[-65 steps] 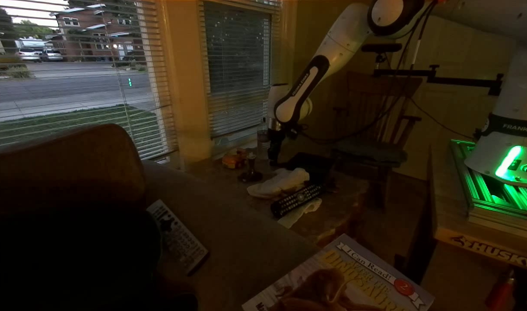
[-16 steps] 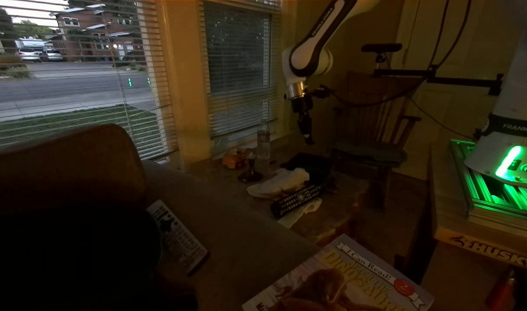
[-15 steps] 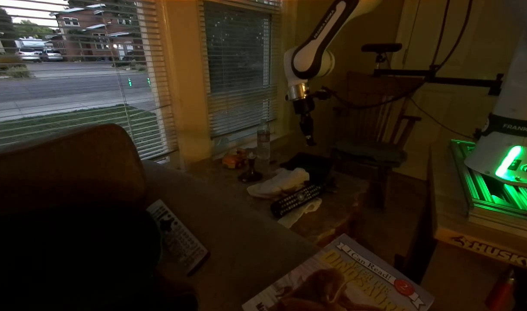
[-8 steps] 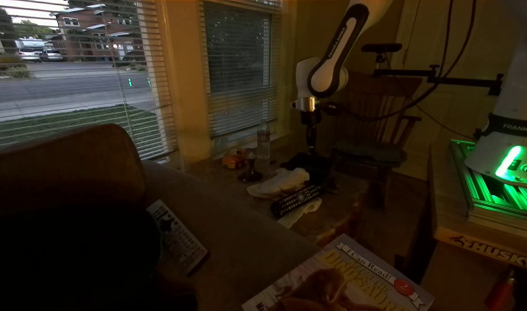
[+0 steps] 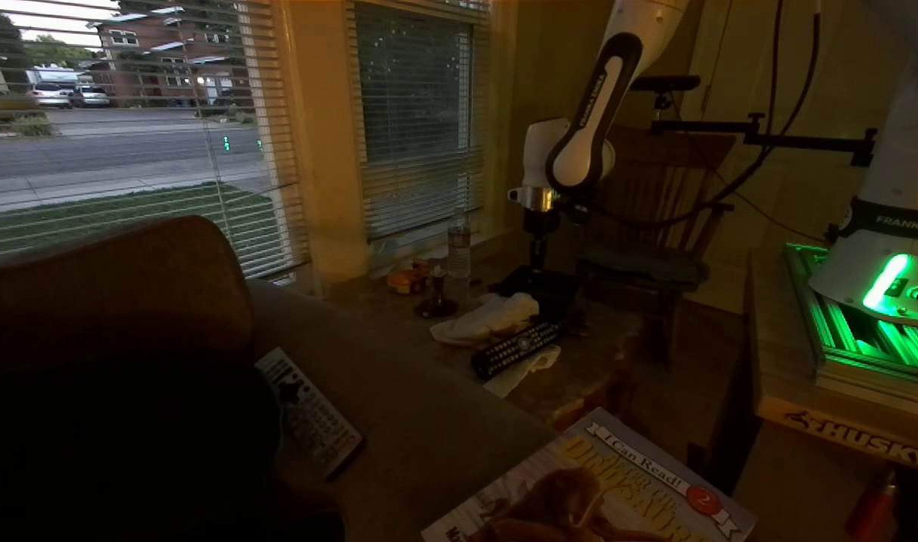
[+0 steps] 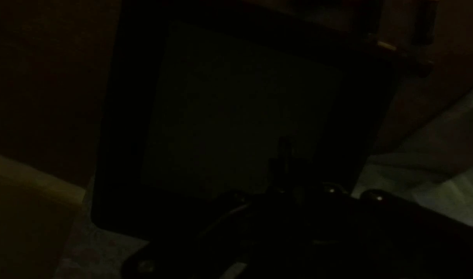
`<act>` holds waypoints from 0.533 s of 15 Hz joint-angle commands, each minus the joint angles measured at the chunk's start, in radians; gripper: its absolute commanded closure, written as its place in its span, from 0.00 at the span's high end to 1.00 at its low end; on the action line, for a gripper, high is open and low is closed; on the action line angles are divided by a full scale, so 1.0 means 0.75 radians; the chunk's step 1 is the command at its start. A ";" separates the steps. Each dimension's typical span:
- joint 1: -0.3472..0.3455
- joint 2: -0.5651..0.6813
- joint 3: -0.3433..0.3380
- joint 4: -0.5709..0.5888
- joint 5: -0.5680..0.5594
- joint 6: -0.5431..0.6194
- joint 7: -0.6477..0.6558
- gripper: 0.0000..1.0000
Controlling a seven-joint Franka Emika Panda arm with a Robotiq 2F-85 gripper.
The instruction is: Put the black object in the black box.
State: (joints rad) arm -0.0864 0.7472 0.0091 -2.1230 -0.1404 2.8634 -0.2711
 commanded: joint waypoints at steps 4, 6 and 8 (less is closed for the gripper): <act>0.022 0.122 -0.010 0.079 -0.031 0.107 0.006 0.03; 0.023 0.152 -0.011 0.107 -0.030 0.132 0.009 0.12; 0.018 0.183 -0.006 0.138 -0.029 0.161 0.007 0.03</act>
State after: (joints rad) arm -0.0795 0.8373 0.0090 -2.0676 -0.1405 2.9495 -0.2711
